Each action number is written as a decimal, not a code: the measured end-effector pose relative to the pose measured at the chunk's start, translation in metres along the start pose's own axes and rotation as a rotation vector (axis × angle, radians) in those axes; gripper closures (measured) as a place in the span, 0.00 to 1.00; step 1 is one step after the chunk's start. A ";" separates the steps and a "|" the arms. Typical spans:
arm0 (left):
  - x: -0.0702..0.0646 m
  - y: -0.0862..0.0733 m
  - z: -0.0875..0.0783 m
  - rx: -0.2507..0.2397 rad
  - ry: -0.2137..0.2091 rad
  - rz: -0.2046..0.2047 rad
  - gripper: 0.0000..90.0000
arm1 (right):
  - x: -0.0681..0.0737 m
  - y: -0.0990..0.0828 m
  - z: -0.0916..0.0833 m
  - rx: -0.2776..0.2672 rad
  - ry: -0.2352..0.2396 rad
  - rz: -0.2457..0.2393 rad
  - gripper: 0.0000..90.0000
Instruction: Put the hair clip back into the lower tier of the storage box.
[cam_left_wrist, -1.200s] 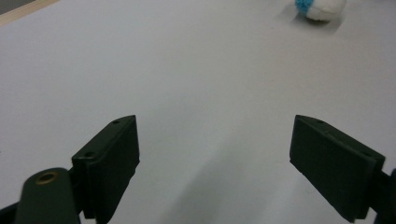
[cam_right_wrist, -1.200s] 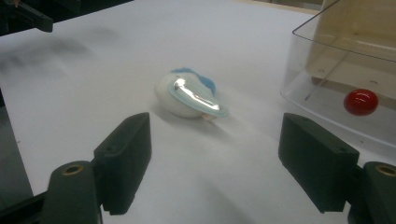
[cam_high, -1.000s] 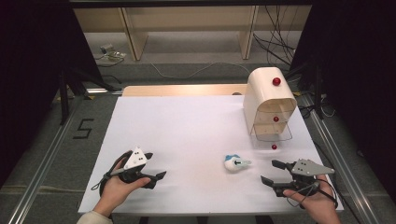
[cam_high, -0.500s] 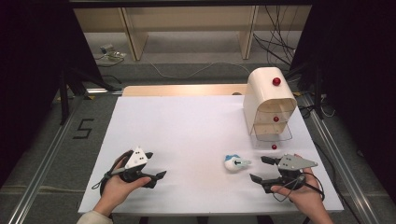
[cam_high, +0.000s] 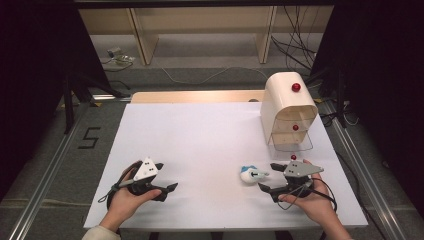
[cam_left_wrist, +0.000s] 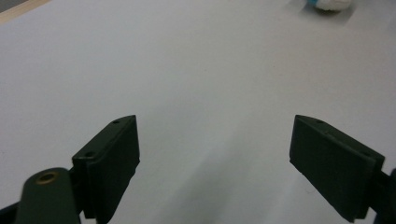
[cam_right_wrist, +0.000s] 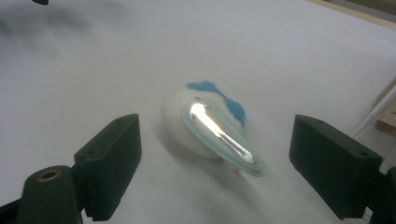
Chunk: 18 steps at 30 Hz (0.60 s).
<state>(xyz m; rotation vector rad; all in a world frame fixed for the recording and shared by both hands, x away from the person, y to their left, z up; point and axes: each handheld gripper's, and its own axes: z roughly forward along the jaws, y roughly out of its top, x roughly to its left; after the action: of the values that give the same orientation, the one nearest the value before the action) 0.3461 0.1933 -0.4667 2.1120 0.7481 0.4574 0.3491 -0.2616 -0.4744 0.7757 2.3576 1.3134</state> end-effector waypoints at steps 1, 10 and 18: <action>0.000 0.000 0.000 0.005 0.000 0.003 0.18 | -0.001 0.002 0.004 0.010 -0.004 -0.005 0.20; -0.001 0.000 0.001 0.002 -0.001 -0.005 0.18 | -0.004 0.009 0.025 0.054 0.034 -0.015 0.23; 0.000 -0.001 0.001 0.004 0.000 -0.004 0.18 | -0.005 0.014 0.040 0.088 0.063 -0.043 0.24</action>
<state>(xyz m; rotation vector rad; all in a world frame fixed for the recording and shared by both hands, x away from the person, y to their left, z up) 0.3463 0.1927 -0.4680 2.1140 0.7535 0.4536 0.3781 -0.2315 -0.4833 0.7140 2.4821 1.2418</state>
